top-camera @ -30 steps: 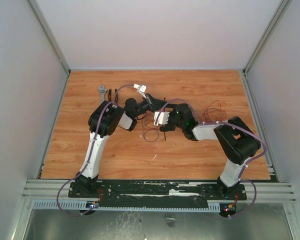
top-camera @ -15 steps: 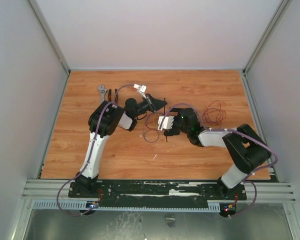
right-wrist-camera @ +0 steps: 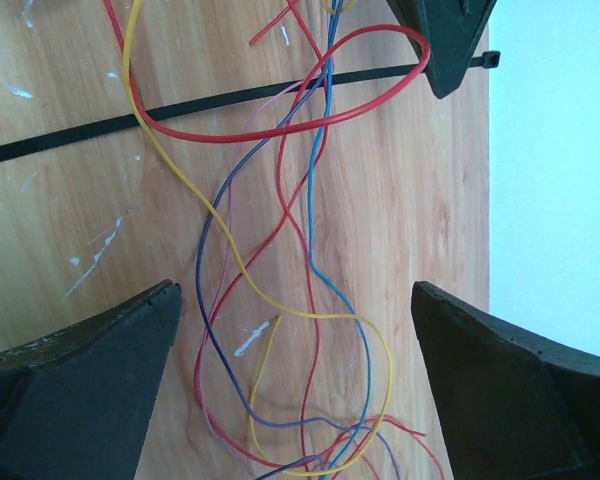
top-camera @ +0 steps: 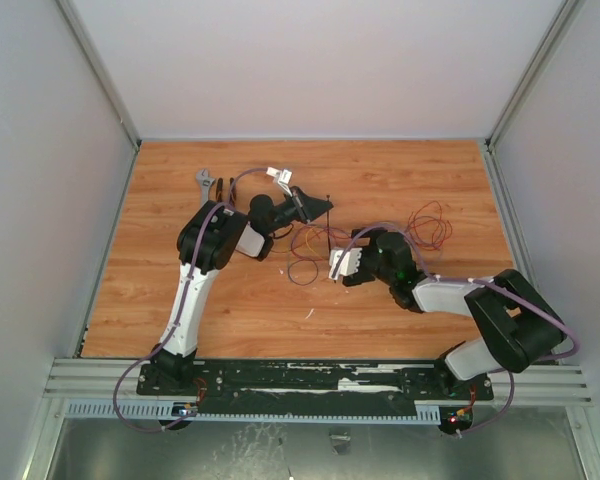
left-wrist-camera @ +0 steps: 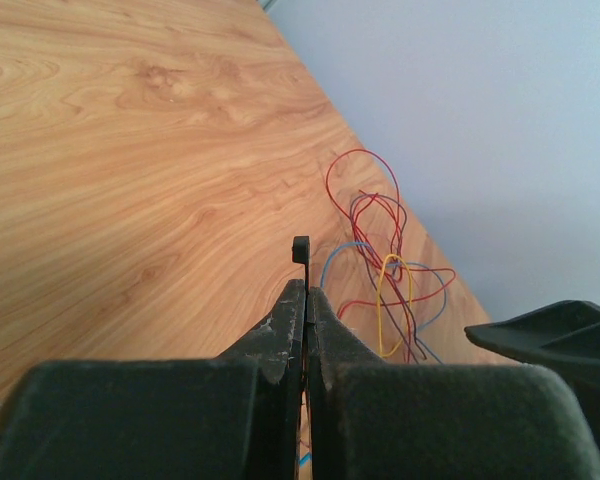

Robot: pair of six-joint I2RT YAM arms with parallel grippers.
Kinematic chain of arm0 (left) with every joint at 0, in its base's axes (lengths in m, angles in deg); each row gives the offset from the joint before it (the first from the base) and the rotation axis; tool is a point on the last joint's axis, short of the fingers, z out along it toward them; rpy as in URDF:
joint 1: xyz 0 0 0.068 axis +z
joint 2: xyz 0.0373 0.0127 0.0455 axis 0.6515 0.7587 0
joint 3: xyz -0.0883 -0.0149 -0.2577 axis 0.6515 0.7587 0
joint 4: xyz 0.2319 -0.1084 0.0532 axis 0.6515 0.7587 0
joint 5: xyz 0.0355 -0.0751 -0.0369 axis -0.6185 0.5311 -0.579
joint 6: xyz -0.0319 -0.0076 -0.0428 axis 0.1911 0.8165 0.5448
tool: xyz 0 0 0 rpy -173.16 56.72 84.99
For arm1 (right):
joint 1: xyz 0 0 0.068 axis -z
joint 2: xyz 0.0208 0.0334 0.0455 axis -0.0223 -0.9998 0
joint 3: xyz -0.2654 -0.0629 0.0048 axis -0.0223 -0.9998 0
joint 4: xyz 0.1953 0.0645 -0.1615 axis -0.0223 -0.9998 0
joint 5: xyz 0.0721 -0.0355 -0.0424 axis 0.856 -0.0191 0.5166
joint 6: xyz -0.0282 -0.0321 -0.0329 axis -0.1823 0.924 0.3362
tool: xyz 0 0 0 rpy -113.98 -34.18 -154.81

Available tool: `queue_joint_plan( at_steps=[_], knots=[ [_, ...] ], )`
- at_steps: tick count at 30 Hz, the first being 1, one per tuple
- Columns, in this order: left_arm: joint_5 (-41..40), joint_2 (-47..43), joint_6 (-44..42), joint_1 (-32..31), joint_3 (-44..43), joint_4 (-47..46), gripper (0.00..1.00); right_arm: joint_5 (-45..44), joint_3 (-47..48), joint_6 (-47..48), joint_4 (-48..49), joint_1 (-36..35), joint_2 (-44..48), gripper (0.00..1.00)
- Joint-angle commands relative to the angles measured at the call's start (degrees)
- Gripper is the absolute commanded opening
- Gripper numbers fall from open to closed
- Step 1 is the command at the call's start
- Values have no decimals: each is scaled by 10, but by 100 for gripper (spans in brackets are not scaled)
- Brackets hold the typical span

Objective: Zip-tie the wires
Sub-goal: Tie the cable at the center of the board.

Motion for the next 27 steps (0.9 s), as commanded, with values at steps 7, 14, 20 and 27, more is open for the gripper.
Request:
queue_joint_plan(
  at_steps=[7, 14, 20, 27],
  knots=[
    [14, -3, 11, 3, -12, 9, 0, 1, -5, 108, -17, 2, 6, 99],
    [17, -11, 22, 3, -12, 9, 0, 11, -6, 122, 6, -8, -25, 99],
    [17, -14, 24, 2, -14, 21, 0, 14, -5, 133, 40, -19, -63, 99],
    [24, -19, 26, 3, -19, 35, 0, 36, 10, 160, 37, -19, -94, 99]
  ],
)
